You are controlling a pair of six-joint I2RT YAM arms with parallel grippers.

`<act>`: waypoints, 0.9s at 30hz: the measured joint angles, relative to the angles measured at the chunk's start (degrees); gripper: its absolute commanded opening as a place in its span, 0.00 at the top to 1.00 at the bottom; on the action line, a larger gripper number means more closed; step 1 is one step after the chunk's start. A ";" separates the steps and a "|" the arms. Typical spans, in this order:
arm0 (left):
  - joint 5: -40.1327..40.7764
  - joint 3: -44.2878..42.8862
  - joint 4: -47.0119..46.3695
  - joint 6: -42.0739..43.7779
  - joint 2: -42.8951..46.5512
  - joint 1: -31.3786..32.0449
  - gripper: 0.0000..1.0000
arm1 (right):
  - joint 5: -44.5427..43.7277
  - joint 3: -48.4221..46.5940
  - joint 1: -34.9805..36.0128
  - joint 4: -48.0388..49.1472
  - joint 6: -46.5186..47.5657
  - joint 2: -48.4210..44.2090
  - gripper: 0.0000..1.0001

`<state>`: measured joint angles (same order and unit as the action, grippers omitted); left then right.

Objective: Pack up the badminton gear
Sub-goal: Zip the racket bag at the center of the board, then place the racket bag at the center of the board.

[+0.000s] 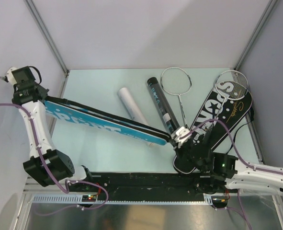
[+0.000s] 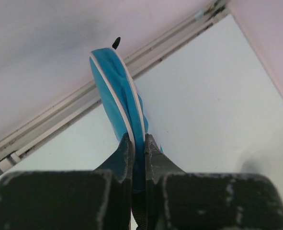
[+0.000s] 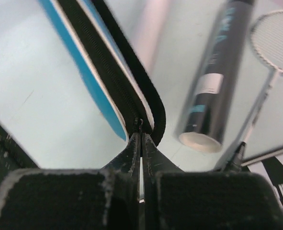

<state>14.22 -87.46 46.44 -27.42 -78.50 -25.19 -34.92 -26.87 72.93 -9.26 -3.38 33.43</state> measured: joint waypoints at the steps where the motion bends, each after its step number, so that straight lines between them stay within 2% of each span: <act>1: -0.02 -0.02 -0.83 0.07 0.31 -0.46 1.00 | 1.51 -0.07 0.76 0.46 1.79 1.62 1.00; 5: 0.50 -2.14 -3.45 1.22 1.27 -0.48 1.00 | 8.70 -0.44 4.31 1.86 7.10 7.65 1.00; 10: 4.57 -7.65 -6.08 5.42 -0.33 5.46 1.00 | 15.26 -2.14 9.20 5.70 10.08 18.99 1.00; 14: 8.44 -12.87 -8.41 9.14 -7.30 12.11 1.00 | 17.49 -5.25 9.99 9.86 9.55 29.20 1.00; 18: 10.93 -18.56 -10.19 12.17 -18.67 16.55 1.00 | 17.75 -9.33 8.87 14.71 8.85 39.87 1.00; 20: 12.48 -22.40 -12.09 13.99 -25.94 18.10 0.94 | 18.32 -12.81 8.52 15.43 8.24 44.15 0.99; 24: 14.38 -29.64 -13.38 16.37 -37.20 19.08 0.76 | 20.11 -20.24 7.80 17.57 7.43 52.48 0.96; 27: 15.58 -34.58 -14.51 18.16 -43.63 19.52 0.58 | 21.64 -25.27 7.52 19.02 6.82 58.12 0.91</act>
<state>29.80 -122.04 31.92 -9.26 -122.13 -5.67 -13.28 -52.14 80.44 9.76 3.44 91.55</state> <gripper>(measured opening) 0.261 0.047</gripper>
